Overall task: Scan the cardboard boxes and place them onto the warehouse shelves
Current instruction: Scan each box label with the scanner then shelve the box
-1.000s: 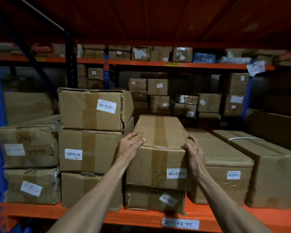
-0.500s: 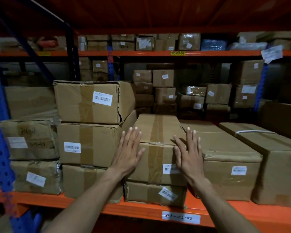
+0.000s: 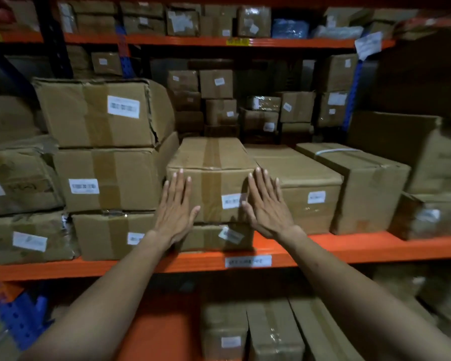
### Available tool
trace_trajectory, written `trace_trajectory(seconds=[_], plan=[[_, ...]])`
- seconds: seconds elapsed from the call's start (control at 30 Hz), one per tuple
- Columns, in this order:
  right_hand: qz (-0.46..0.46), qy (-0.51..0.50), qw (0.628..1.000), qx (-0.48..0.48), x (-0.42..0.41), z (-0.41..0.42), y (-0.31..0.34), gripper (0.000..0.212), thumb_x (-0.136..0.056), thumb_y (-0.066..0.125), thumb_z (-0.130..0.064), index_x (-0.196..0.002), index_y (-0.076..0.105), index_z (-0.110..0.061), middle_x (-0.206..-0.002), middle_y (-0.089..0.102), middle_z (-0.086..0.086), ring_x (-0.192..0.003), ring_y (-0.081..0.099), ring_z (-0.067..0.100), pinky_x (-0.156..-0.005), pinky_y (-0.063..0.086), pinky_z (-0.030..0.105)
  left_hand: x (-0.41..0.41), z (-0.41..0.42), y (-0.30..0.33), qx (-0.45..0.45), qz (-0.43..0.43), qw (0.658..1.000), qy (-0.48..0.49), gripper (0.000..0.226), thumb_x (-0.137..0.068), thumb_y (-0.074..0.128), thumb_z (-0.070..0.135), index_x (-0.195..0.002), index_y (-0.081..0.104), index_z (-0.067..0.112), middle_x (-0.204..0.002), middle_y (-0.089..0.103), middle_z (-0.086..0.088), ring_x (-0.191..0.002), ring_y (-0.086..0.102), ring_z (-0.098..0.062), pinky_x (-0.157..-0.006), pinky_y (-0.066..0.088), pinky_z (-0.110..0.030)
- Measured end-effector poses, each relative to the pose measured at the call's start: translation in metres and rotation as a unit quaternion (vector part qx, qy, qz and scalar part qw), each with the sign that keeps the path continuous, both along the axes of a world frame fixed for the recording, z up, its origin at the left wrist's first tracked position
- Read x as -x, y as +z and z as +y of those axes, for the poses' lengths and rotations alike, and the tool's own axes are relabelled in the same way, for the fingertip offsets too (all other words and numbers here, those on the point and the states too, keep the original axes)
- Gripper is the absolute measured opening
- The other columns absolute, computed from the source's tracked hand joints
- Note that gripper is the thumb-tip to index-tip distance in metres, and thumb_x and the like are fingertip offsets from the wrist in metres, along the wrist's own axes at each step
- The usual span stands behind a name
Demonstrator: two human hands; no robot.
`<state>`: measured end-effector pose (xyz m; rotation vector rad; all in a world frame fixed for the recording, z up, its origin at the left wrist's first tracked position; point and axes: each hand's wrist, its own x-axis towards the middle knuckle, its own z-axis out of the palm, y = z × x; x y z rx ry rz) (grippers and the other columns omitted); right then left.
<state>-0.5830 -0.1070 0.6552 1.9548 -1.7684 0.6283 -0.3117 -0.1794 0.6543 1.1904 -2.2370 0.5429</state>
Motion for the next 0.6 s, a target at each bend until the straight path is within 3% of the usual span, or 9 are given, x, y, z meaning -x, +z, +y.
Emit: trace_trajectory(seconds=[0.13, 0.3, 0.4, 0.5, 0.6], plan=[[-0.077, 0.023, 0.996, -0.038, 0.024, 0.050, -0.063, 0.075, -0.102, 0.034, -0.047, -0.164, 0.021, -0.006, -0.172, 0.009, 0.013, -0.160, 0.004, 0.028, -0.129, -0.002, 0.040, 0.025, 0.048, -0.092, -0.044, -0.011, 0.996, -0.074, 0.072, -0.094, 0.039, 0.040, -0.151, 0.028, -0.004, -0.160, 0.017, -0.026, -0.150, 0.016, -0.038, -0.120, 0.018, -0.052], [-0.172, -0.021, 0.971, -0.167, 0.057, 0.120, -0.151, 0.069, -0.104, 0.038, -0.046, -0.160, 0.031, -0.006, -0.169, 0.022, 0.016, -0.159, 0.016, 0.028, -0.127, -0.001, 0.031, 0.074, 0.114, -0.229, -0.260, 0.008, 0.963, -0.062, 0.074, -0.088, 0.043, 0.046, -0.135, 0.050, -0.010, -0.145, 0.044, -0.031, -0.135, 0.043, -0.045, -0.119, 0.011, -0.040], [-0.280, -0.092, 0.922, -0.250, 0.082, 0.172, -0.210, 0.072, -0.099, 0.040, -0.050, -0.157, 0.037, -0.006, -0.164, 0.035, 0.016, -0.153, 0.030, 0.031, -0.124, 0.022, 0.038, 0.104, 0.161, -0.306, -0.375, 0.002, 0.924, -0.072, 0.067, -0.085, 0.049, 0.044, -0.124, 0.061, -0.010, -0.131, 0.057, -0.030, -0.121, 0.057, -0.044, -0.111, 0.029, -0.045], [-0.334, -0.148, 0.876, -0.314, 0.109, 0.231, -0.279, 0.058, -0.101, 0.058, -0.039, -0.146, 0.049, -0.004, -0.146, 0.056, 0.020, -0.133, 0.053, 0.039, -0.105, 0.043, 0.040, 0.130, 0.209, -0.378, -0.441, -0.049, 0.894, -0.071, 0.069, -0.082, 0.045, 0.047, -0.117, 0.066, -0.009, -0.123, 0.064, -0.028, -0.110, 0.065, -0.042, -0.104, 0.041, -0.045], [-0.340, -0.199, 0.838, -0.377, 0.126, 0.285, -0.347, 0.058, -0.098, 0.064, -0.043, -0.144, 0.054, -0.009, -0.139, 0.063, 0.016, -0.126, 0.059, 0.036, -0.098, 0.047, 0.038, 0.151, 0.261, -0.439, -0.487, -0.061, 0.869, -0.067, 0.080, -0.084, 0.036, 0.056, -0.130, 0.058, -0.006, -0.135, 0.057, -0.026, -0.124, 0.056, -0.040, -0.108, 0.040, -0.048]])
